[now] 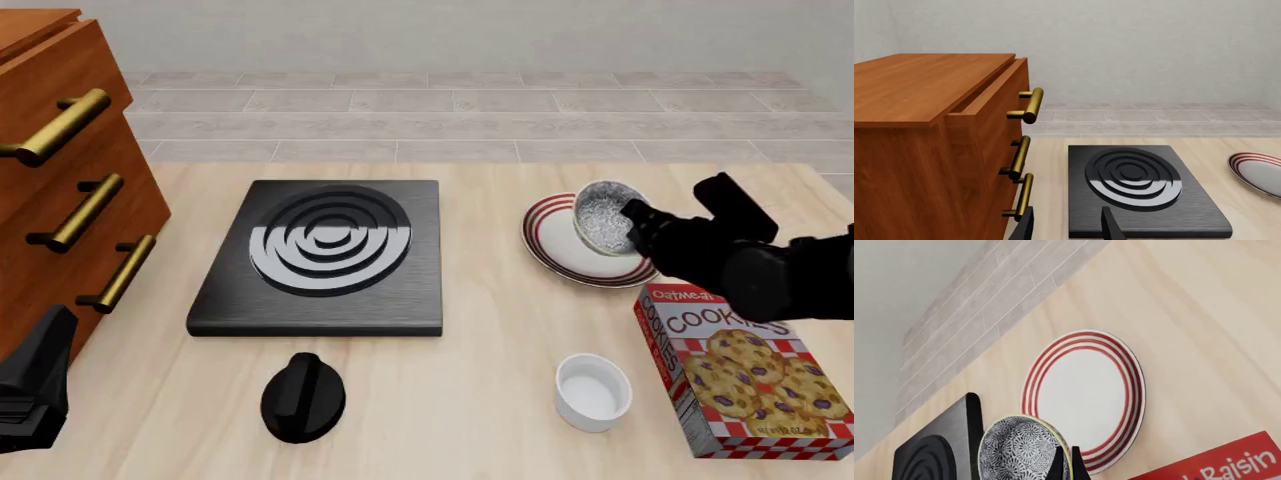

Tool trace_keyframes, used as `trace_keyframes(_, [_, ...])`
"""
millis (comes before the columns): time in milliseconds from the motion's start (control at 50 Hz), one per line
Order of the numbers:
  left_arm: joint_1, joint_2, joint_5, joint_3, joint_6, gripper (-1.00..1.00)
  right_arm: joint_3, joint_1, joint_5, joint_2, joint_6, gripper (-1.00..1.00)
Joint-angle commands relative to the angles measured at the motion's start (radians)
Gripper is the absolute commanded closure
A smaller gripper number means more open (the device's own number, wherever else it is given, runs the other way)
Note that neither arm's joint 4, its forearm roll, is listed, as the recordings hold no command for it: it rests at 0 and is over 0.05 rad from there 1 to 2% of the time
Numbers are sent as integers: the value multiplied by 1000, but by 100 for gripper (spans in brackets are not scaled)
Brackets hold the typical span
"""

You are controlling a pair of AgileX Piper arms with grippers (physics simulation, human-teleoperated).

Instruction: Pick the akita bowl next to the ramekin and place it on the plate.

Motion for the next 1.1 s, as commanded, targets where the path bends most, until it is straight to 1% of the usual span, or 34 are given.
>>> trace_keyframes(20, [0, 0, 0, 0, 0, -100, -33, -9, -13, 48, 1, 100])
trace_keyframes(60, [0, 0, 0, 0, 0, -100, -43, -23, -7, 53, -7, 100])
trace_keyframes(80, [0, 0, 0, 0, 0, -100, -35, -7, -19, 57, 8, 100])
trace_keyframes(100, [0, 0, 0, 0, 0, -100, -50, -23, -5, 61, -11, 100])
trace_keyframes(160, [0, 0, 0, 0, 0, -100, -61, -29, -6, 77, -13, 100])
trace_keyframes(180, [0, 0, 0, 0, 0, -100, -61, -26, -16, 86, -3, 100])
trace_keyframes(220, [0, 0, 0, 0, 0, -100, -76, -34, -11, 97, -11, 100])
trace_keyframes(240, [0, 0, 0, 0, 0, -100, -75, -29, -16, 103, -3, 100])
trace_keyframes(280, [0, 0, 0, 0, 0, -100, -90, -35, -8, 112, -13, 100])
trace_keyframes(380, [0, 0, 0, 0, 0, -100, -111, -24, -9, 134, -4, 100])
trace_keyframes(420, [0, 0, 0, 0, 0, -100, -125, -31, -3, 146, -13, 100])
trace_keyframes(440, [0, 0, 0, 0, 0, -100, -124, -24, -10, 151, -5, 100])
trace_keyframes(480, [0, 0, 0, 0, 0, -100, -134, -26, -9, 162, -8, 100])
trace_keyframes(500, [0, 0, 0, 0, 0, -100, -133, -13, -16, 169, 3, 100])
trace_keyframes(600, [0, 0, 0, 0, 0, -100, -150, -19, -10, 184, -4, 100])
trace_keyframes(640, [0, 0, 0, 0, 0, -100, -150, -7, -18, 192, 7, 100])
trace_keyframes(660, [0, 0, 0, 0, 0, -100, -158, -18, -10, 193, -4, 100])
trace_keyframes(680, [0, 0, 0, 0, 0, -100, -150, -4, -22, 198, 11, 100])
trace_keyframes(720, [0, 0, 0, 0, 0, -100, -152, -9, -21, 200, 4, 100])
trace_keyframes(740, [0, 0, 0, 0, 0, -100, -142, 2, -36, 204, 18, 100])
trace_keyframes(800, [0, 0, 0, 0, 0, -100, -140, -4, -39, 207, 14, 100])
trace_keyframes(880, [0, 0, 0, 0, 0, -100, -134, -4, -56, 219, 22, 100])
trace_keyframes(960, [0, 0, 0, 0, 0, -100, -146, -19, -42, 220, 12, 100])
trace_keyframes(1060, [0, 0, 0, 0, 0, -100, -158, -22, -31, 218, 13, 100])
trace_keyframes(1100, [0, 0, 0, 0, 0, -100, -181, -24, -12, 225, 4, 100])
